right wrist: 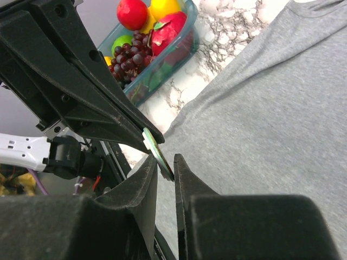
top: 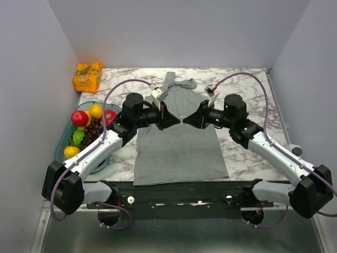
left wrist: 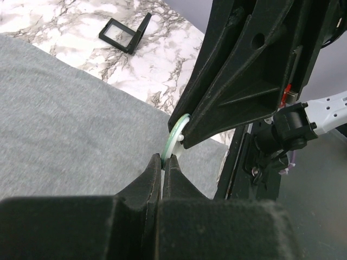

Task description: Pin the brooch onto the clothing

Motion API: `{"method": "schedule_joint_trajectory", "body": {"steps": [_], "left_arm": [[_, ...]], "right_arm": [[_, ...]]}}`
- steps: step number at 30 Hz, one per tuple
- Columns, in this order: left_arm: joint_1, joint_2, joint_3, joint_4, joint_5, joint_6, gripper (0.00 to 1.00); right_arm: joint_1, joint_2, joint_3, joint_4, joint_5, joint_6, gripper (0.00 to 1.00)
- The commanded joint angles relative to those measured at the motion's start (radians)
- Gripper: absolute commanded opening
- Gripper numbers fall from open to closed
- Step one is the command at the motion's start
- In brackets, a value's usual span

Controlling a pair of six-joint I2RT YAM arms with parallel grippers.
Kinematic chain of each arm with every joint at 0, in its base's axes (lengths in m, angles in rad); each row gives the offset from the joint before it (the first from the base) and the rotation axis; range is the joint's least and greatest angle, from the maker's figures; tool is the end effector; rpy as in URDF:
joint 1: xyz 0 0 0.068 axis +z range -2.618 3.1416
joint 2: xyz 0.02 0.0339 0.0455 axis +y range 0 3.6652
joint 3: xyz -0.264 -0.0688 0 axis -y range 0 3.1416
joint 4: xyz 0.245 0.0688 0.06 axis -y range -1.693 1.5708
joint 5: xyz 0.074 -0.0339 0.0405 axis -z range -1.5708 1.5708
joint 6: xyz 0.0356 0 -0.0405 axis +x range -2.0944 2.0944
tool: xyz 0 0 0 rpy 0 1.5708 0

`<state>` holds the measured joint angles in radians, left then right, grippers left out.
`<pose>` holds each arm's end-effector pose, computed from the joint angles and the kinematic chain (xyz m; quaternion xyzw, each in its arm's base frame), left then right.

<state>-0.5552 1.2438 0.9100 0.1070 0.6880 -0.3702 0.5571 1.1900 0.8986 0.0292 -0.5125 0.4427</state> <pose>0.2305 -0.1696 0.3171 0.2771 0.7142 -0.4978 0.4066 0.2244 0.1603 0.3184 -0.1979 0.7575 0.4587 0.4203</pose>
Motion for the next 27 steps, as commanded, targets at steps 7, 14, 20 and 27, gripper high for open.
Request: {"method": "schedule_joint_trajectory", "body": {"steps": [7,14,20,27], "left_arm": [[-0.025,0.006,0.020,0.011,0.039,0.005,0.00],[-0.025,0.014,0.021,0.005,0.036,0.008,0.00],[-0.025,0.029,0.033,-0.038,0.001,0.028,0.00],[-0.014,0.048,0.049,-0.081,-0.048,0.039,0.00]], "right_arm": [[0.035,0.040,0.040,-0.064,0.074,-0.047,0.22],[0.046,0.040,0.043,-0.095,0.071,-0.067,0.22],[0.047,0.026,0.031,-0.100,0.063,-0.065,0.25],[0.047,-0.032,0.005,-0.101,0.077,-0.058,0.32]]}}
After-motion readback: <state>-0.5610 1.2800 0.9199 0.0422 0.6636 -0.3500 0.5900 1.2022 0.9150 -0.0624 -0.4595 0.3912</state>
